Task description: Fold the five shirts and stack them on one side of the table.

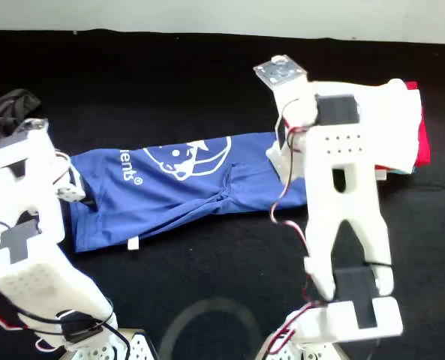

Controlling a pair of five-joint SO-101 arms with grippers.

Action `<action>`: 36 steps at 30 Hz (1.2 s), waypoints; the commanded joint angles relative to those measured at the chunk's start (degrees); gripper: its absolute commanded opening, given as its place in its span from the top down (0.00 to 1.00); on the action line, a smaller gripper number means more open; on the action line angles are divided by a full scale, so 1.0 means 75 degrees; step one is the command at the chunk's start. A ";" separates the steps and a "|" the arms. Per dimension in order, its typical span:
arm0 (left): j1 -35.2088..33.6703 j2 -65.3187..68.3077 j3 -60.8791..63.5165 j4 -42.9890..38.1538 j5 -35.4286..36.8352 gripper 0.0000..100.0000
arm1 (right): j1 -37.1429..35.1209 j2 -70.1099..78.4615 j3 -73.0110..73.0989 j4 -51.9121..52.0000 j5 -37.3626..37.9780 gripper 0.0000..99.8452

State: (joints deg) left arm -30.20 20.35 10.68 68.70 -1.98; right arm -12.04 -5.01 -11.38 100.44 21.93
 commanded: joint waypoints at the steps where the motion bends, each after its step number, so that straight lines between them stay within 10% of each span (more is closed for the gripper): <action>1: 0.0428 0.0264 -0.0147 -0.0059 0.0117 0.78 | 0.0088 -0.1037 0.0393 0.0053 0.0082 0.99; 7: 0.0791 0.0580 -0.0545 0.0281 0.0070 0.79 | 0.0088 -0.2221 0.1436 0.0053 0.0082 0.99; 11: 0.0498 0.0955 -0.1307 0.0844 -0.0023 0.99 | 0.0088 -0.2749 0.2010 0.0053 0.0082 0.99; 25: -0.2362 0.2913 -0.6136 0.3048 -0.2403 0.99 | 0.0123 -0.3253 0.3944 -0.1166 0.0082 0.99; 36: -0.2327 0.3370 -0.7566 0.4337 -0.2696 0.99 | 0.0709 -0.4026 0.7086 -0.3546 0.0070 0.99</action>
State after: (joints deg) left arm -48.40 49.10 -44.88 100.18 -21.85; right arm -9.58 -30.51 36.18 79.52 21.93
